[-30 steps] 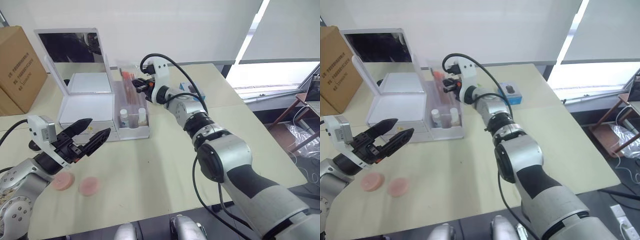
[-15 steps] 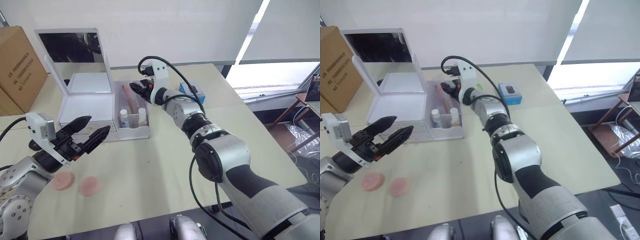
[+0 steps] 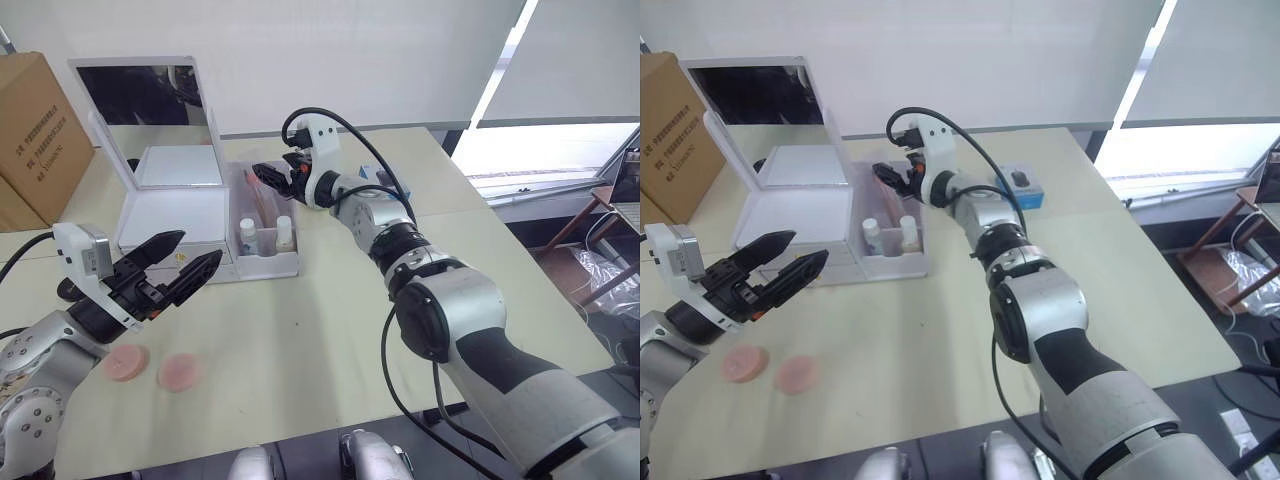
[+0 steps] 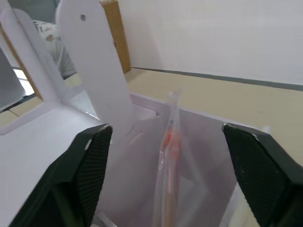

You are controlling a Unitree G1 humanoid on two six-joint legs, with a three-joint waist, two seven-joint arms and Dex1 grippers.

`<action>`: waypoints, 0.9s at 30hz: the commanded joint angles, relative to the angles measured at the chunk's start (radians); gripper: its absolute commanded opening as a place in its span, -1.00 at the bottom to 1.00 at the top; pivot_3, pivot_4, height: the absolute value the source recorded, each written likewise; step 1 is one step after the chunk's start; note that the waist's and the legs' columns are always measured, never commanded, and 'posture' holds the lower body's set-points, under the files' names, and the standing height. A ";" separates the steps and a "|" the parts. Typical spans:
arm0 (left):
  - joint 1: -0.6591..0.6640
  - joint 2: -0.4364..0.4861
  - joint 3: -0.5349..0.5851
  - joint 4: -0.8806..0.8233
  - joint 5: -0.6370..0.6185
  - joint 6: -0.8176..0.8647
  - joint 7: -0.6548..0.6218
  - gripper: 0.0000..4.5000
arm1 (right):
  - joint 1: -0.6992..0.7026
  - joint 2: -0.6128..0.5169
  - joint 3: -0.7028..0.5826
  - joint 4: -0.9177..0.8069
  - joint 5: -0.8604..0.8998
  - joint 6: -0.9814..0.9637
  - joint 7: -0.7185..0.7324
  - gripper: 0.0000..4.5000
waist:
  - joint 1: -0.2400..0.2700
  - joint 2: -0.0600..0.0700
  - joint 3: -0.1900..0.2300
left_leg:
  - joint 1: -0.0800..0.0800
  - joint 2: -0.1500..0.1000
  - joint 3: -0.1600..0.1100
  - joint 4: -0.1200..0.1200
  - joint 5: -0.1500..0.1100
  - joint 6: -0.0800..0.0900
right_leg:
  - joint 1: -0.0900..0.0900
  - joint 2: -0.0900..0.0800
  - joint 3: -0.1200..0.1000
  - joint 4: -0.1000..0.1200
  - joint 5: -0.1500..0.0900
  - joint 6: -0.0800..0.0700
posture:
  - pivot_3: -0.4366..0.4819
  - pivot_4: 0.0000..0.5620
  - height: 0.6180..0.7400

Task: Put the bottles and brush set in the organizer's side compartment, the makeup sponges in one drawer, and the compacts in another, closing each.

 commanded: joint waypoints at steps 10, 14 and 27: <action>0.000 0.015 0.007 -0.022 -0.014 0.003 0.000 1.00 | -0.074 0.031 0.038 -0.042 -0.042 0.011 0.078 -0.98 | 0.000 0.000 0.000 | 0.000 0.000 0.000 0.000 0.000 0.000 | 0.000 0.000 0.000 0.000 0.000 0.000 | -0.05 -0.47 0.83; 0.008 0.011 0.007 -0.023 -0.010 -0.001 -0.002 1.00 | -0.088 0.035 0.070 -0.024 -0.086 0.022 0.057 -0.98 | 0.001 0.000 0.000 | 0.000 0.000 0.000 0.000 0.000 0.000 | 0.000 0.000 0.000 0.000 0.000 0.000 | -0.05 -0.47 0.83; 0.054 0.004 0.017 -0.044 -0.016 -0.007 0.003 1.00 | -0.059 -0.018 0.167 0.034 -0.273 0.144 -0.198 -0.98 | 0.001 -0.001 0.000 | -0.001 -0.002 -0.002 0.000 0.000 0.000 | -0.001 -0.002 -0.001 0.000 0.000 -0.001 | -0.05 -0.47 0.83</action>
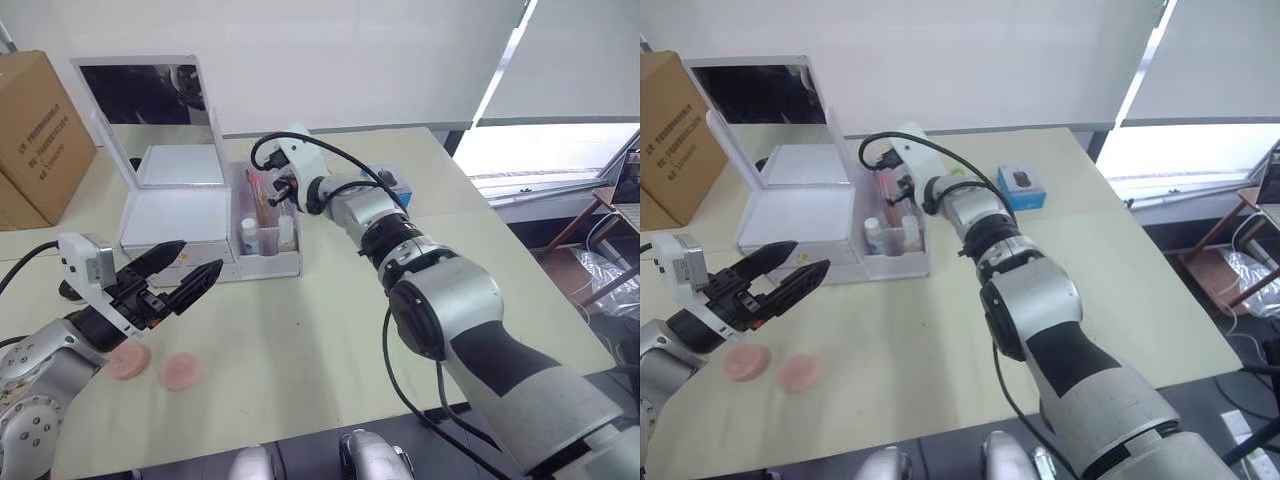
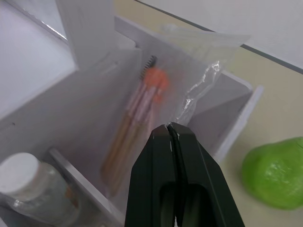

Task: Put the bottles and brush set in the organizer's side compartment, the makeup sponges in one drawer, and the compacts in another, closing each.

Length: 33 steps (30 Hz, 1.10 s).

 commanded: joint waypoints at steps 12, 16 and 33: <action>-0.004 0.008 0.010 -0.022 -0.011 -0.011 0.001 1.00 | -0.033 -0.020 -0.076 -0.031 0.030 -0.024 0.040 -0.98 | -0.001 0.000 0.000 | 0.000 -0.001 -0.002 0.000 0.000 0.000 | 0.001 0.001 0.000 0.000 0.000 0.001 | -0.05 -0.47 0.83; -0.009 0.010 0.009 -0.017 -0.009 -0.012 0.000 1.00 | -0.076 -0.003 -0.147 -0.045 0.117 0.002 0.191 -0.98 | -0.002 0.000 0.000 | 0.000 0.000 -0.002 0.000 0.000 0.000 | 0.001 0.001 0.000 0.000 0.000 0.001 | -0.05 -0.47 0.83; -0.012 0.006 0.014 -0.045 -0.021 0.000 0.038 1.00 | -0.056 0.076 -0.059 -0.008 -0.015 0.036 -0.015 -0.98 | 0.001 0.000 0.000 | -0.001 -0.002 -0.006 0.000 0.000 0.000 | 0.000 0.000 -0.001 0.000 0.000 0.001 | -0.05 -0.47 0.83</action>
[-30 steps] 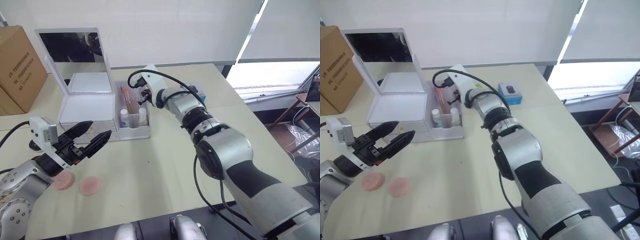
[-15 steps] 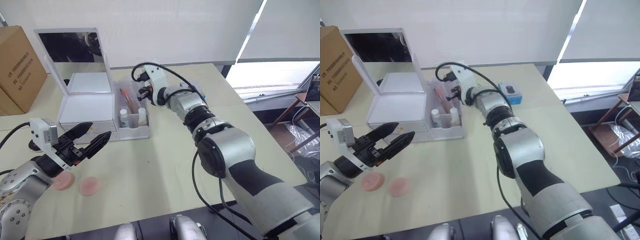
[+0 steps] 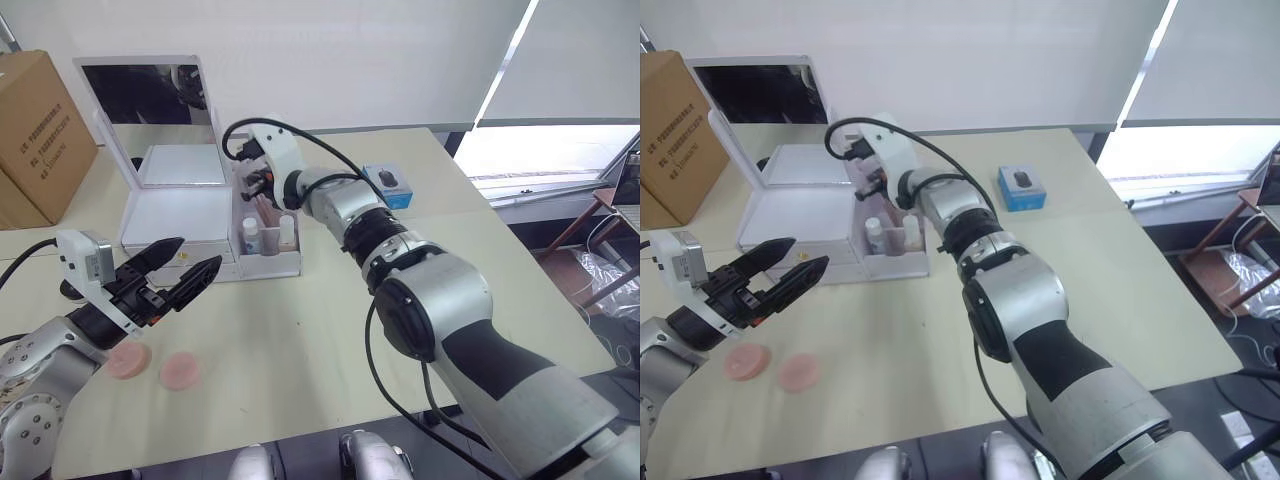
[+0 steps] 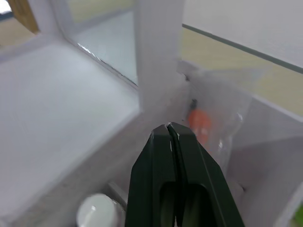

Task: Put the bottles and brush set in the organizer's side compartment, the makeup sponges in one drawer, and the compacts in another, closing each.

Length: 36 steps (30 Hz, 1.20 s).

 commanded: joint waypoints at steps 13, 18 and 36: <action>0.013 0.006 0.016 -0.063 -0.036 0.001 0.042 1.00 | 0.028 -0.043 0.050 -0.004 -0.109 0.020 -0.103 -0.98 | -0.002 0.000 0.000 | 0.000 -0.001 -0.002 0.000 0.000 0.000 | 0.000 0.000 0.000 0.000 0.000 0.000 | -0.05 -0.47 0.83; 0.015 0.016 0.017 -0.063 -0.049 0.005 0.050 1.00 | 0.045 -0.064 0.032 -0.005 -0.098 0.021 -0.121 -0.98 | -0.001 0.000 0.000 | 0.001 -0.002 -0.002 0.000 0.000 0.000 | 0.001 0.000 0.000 0.000 0.000 0.000 | -0.05 -0.47 0.83; 0.010 0.047 0.027 0.006 -0.015 0.001 -0.008 1.00 | -0.030 -0.221 -0.147 -0.130 0.145 0.029 0.244 -0.98 | 0.012 0.000 0.000 | 0.000 -0.005 -0.005 0.001 0.000 0.000 | 0.001 0.000 0.001 0.001 0.000 0.003 | -0.05 -0.47 0.83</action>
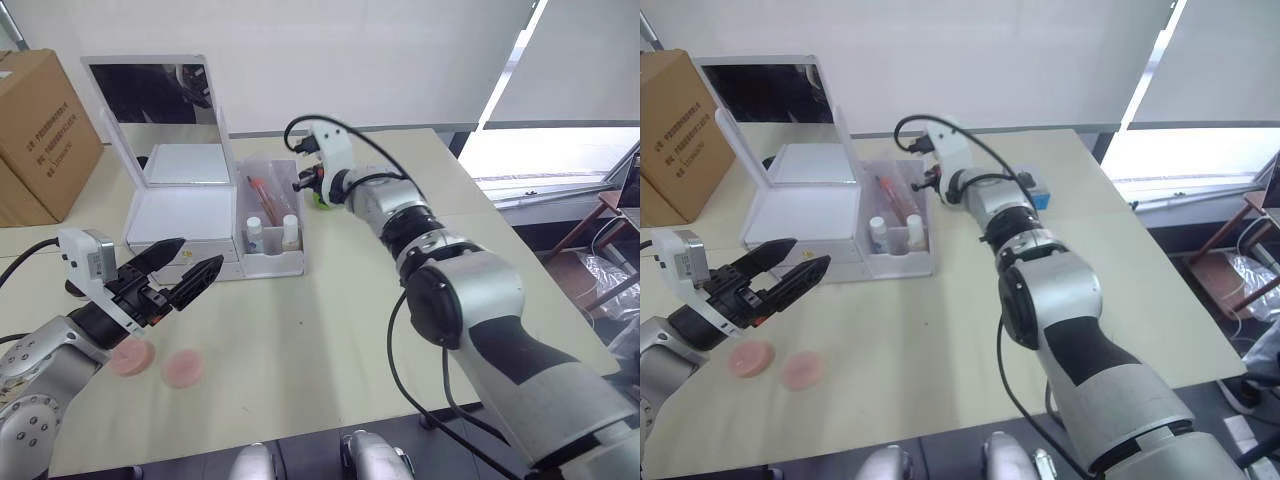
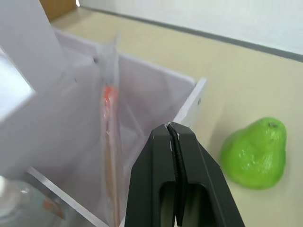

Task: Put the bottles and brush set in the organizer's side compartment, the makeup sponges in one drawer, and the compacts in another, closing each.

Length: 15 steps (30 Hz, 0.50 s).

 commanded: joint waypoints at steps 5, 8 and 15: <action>0.097 0.109 0.099 0.125 0.165 -0.085 -0.176 1.00 | 0.219 -0.138 0.025 -0.679 0.240 0.352 0.387 -0.98 | 0.008 0.000 0.000 | 0.001 0.000 -0.001 0.000 0.000 0.000 | 0.000 0.000 0.000 0.000 -0.003 0.003 | -0.05 -0.47 0.83; 0.163 0.162 0.169 0.245 0.253 -0.150 -0.282 1.00 | 0.510 -0.238 0.038 -1.222 0.395 0.621 0.403 -0.72 | 0.025 0.000 0.000 | 0.002 0.000 -0.001 -0.001 0.000 0.000 | 0.001 -0.002 -0.002 -0.001 -0.005 0.004 | -0.05 -0.47 0.83; 0.244 0.256 0.293 0.565 0.414 -0.300 -0.478 1.00 | 0.989 -0.486 -0.096 -1.785 0.623 0.799 0.421 0.33 | 0.031 0.007 0.005 | 0.004 -0.002 0.010 -0.004 -0.001 -0.001 | -0.004 -0.012 -0.002 -0.001 -0.006 0.005 | -0.05 -0.47 0.83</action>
